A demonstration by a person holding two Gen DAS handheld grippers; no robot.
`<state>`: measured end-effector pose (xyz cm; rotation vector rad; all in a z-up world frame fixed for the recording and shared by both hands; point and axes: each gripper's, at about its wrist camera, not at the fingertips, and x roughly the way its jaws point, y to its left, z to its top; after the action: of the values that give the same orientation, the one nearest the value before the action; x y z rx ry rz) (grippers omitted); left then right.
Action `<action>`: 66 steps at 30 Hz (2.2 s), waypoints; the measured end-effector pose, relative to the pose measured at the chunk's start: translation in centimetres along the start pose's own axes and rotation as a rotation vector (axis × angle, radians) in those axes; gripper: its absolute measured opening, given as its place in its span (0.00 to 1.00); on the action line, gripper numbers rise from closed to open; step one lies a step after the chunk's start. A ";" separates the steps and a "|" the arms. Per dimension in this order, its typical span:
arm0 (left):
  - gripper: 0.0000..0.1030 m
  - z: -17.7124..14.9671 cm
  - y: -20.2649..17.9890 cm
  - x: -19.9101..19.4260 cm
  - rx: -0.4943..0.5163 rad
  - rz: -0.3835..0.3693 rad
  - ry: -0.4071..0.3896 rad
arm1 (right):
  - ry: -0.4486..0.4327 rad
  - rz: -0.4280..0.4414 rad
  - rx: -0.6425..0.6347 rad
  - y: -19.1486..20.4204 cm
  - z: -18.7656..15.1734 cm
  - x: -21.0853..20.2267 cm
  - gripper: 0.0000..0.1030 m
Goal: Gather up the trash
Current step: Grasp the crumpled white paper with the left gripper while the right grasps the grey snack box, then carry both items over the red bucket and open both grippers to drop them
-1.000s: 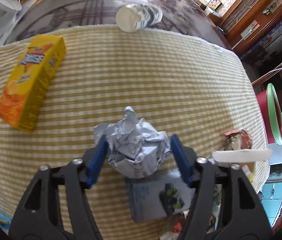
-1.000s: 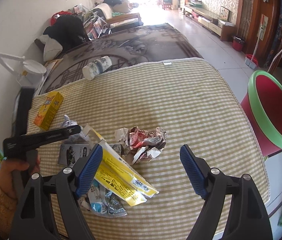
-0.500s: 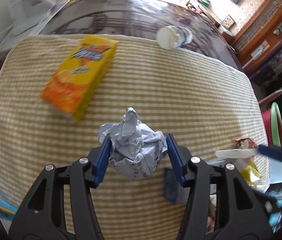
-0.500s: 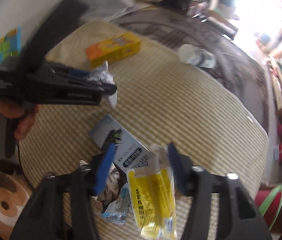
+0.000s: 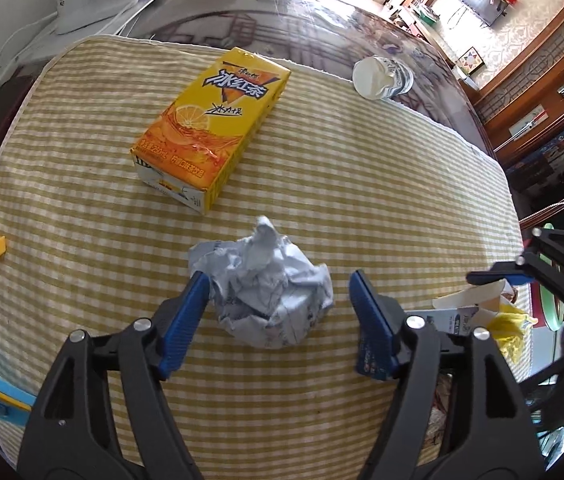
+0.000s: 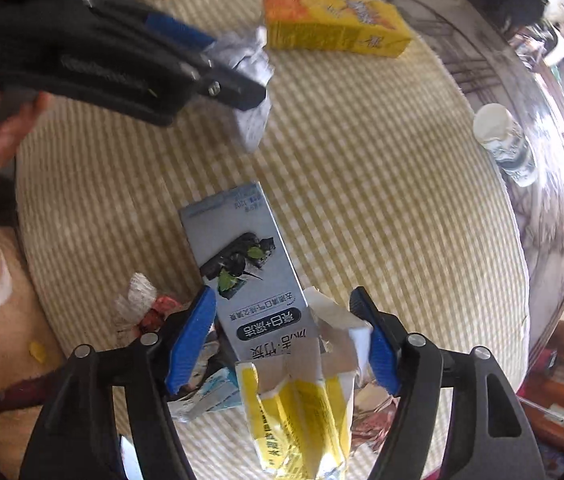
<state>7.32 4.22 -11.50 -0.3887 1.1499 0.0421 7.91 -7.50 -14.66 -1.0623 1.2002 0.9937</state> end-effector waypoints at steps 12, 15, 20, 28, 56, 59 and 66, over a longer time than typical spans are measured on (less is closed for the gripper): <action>0.70 -0.4 0.5 -0.4 -0.013 0.023 -0.004 | 0.016 -0.035 0.038 0.7 1.5 3.1 0.49; 0.70 -0.5 0.4 -0.8 -0.006 0.021 -0.009 | -0.034 -0.071 0.098 -0.2 1.2 2.7 0.48; 0.70 -0.6 0.0 0.0 0.005 0.012 0.007 | -0.078 -0.113 0.333 -3.1 -0.4 3.0 0.51; 0.52 -0.8 -0.2 0.9 0.012 0.013 0.025 | -0.096 -0.080 0.487 -5.2 -3.7 4.1 0.70; 0.51 -0.3 -8.0 -5.1 0.103 -0.040 -0.164 | -0.907 -0.267 0.932 -9.4 -12.1 -15.9 0.49; 0.51 -0.4 -8.8 -5.1 0.098 -0.041 -0.166 | -0.906 -0.176 0.945 -10.7 -13.2 -16.1 0.49; 0.51 -0.8 -11.1 -5.3 0.090 -0.025 -0.180 | -0.939 -0.121 1.031 -12.0 -16.7 -16.1 0.49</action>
<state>6.98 -5.48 -3.97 -0.3129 0.9653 0.0034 14.26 -26.94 1.63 0.1765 0.6532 0.5078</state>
